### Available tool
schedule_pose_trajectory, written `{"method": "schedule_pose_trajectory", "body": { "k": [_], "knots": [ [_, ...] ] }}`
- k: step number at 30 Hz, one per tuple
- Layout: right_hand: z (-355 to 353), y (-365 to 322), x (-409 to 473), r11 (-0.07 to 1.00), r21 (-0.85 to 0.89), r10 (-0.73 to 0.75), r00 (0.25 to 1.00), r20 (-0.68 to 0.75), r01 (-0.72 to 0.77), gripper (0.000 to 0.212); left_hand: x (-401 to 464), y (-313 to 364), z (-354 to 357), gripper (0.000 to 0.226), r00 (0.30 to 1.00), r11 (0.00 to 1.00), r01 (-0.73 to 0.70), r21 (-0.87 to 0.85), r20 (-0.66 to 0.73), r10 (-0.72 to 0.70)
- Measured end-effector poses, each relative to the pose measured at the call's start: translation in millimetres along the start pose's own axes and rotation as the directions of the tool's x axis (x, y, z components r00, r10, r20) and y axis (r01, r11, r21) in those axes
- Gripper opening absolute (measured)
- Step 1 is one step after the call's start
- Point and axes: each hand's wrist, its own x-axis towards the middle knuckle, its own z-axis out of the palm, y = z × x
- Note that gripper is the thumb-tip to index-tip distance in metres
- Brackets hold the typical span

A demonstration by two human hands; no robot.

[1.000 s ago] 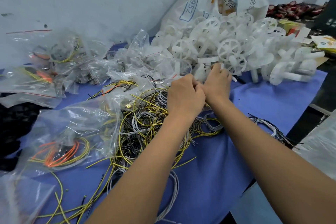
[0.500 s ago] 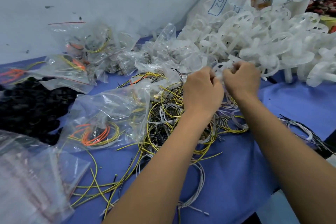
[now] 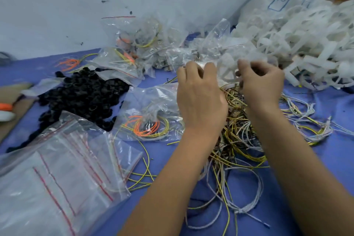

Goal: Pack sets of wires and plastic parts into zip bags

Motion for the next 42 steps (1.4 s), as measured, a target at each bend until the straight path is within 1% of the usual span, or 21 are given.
{"method": "schedule_pose_trajectory", "body": {
  "k": [1,3,6,8,11,13,15,18,20,22,24,25,27,28,30,32,33,37,39,40,42],
  "knots": [
    [10,2,-8,0.993,0.091,0.076,0.997,-0.001,-0.075,0.027,-3,-9,-4,0.033,0.999,0.999,0.027,0.019,0.022,-0.028],
    [25,7,-19,0.972,0.178,0.155,0.988,0.002,-0.153,0.023,-8,-26,-8,0.033,0.993,0.996,0.092,-0.012,0.068,-0.091],
    [42,10,-35,0.951,0.258,0.161,0.986,0.052,-0.169,0.008,-13,-52,-11,0.017,0.975,0.962,0.209,-0.176,0.113,-0.191],
    [45,11,-42,0.939,0.303,0.137,0.986,0.099,-0.161,0.007,-16,-57,-11,0.014,0.964,0.939,0.249,-0.237,0.15,-0.218],
    [48,12,-50,0.947,0.299,0.068,0.982,0.174,-0.118,0.01,-24,-58,-8,0.024,0.957,0.944,0.26,-0.204,0.186,-0.223],
    [48,14,-53,0.958,0.274,0.028,0.979,0.2,-0.084,0.017,-26,-63,-4,0.019,0.946,0.94,0.284,-0.187,0.215,-0.243],
    [48,15,-54,0.964,0.258,0.013,0.978,0.206,-0.067,0.02,-27,-71,0,0.013,0.927,0.912,0.336,-0.236,0.252,-0.276],
    [48,16,-54,0.963,0.258,0.024,0.979,0.204,-0.077,0.021,-28,-73,1,0.015,0.904,0.875,0.394,-0.282,0.289,-0.314],
    [47,15,-54,0.953,0.288,0.039,0.98,0.197,-0.096,0.02,-29,-72,3,0.016,0.883,0.83,0.45,-0.33,0.3,-0.36],
    [46,14,-54,0.941,0.324,0.034,0.979,0.2,-0.098,0.019,-27,-71,3,0.018,0.856,0.735,0.516,-0.439,0.29,-0.428],
    [45,14,-54,0.942,0.325,0.011,0.974,0.227,-0.087,0.02,-24,-71,2,0.024,0.834,0.641,0.543,-0.543,0.258,-0.489],
    [45,15,-55,0.945,0.315,0.004,0.97,0.244,-0.083,0.021,-23,-70,0,0.026,0.831,0.611,0.536,-0.583,0.237,-0.503],
    [44,16,-55,0.951,0.296,0.013,0.966,0.258,-0.092,0.021,-23,-69,-2,0.023,0.845,0.596,0.492,-0.634,0.185,-0.501],
    [43,17,-55,0.953,0.287,0.027,0.967,0.251,-0.101,0.019,-23,-68,-3,0.021,0.86,0.613,0.457,-0.644,0.145,-0.489],
    [42,18,-54,0.967,0.241,0.02,0.971,0.239,-0.079,0.015,-25,-67,-3,0.017,0.892,0.69,0.373,-0.62,0.037,-0.45],
    [41,20,-54,0.995,0.097,-0.061,0.964,0.26,0.037,0.011,-25,-65,-4,0.017,0.913,0.761,0.297,-0.576,-0.061,-0.403],
    [41,21,-55,0.995,0.03,-0.096,0.953,0.288,0.092,0.01,-25,-64,-4,0.017,0.918,0.781,0.267,-0.564,-0.098,-0.385],
    [42,23,-58,0.962,-0.114,-0.185,0.9,0.394,0.248,0.009,-22,-67,-8,0.015,0.913,0.816,0.182,-0.549,-0.214,-0.348],
    [42,22,-61,0.914,-0.199,-0.242,0.871,0.428,0.353,0.009,-20,-67,-11,0.014,0.933,0.841,0.124,-0.527,-0.228,-0.28],
    [42,21,-62,0.888,-0.227,-0.27,0.853,0.447,0.4,0.006,-20,-65,-13,0.013,0.951,0.855,0.078,-0.512,-0.219,-0.218],
    [43,20,-65,0.848,-0.251,-0.311,0.822,0.476,0.466,0.015,-23,-58,-16,0.011,0.982,0.872,-0.021,-0.489,-0.175,-0.075]
  ]
}}
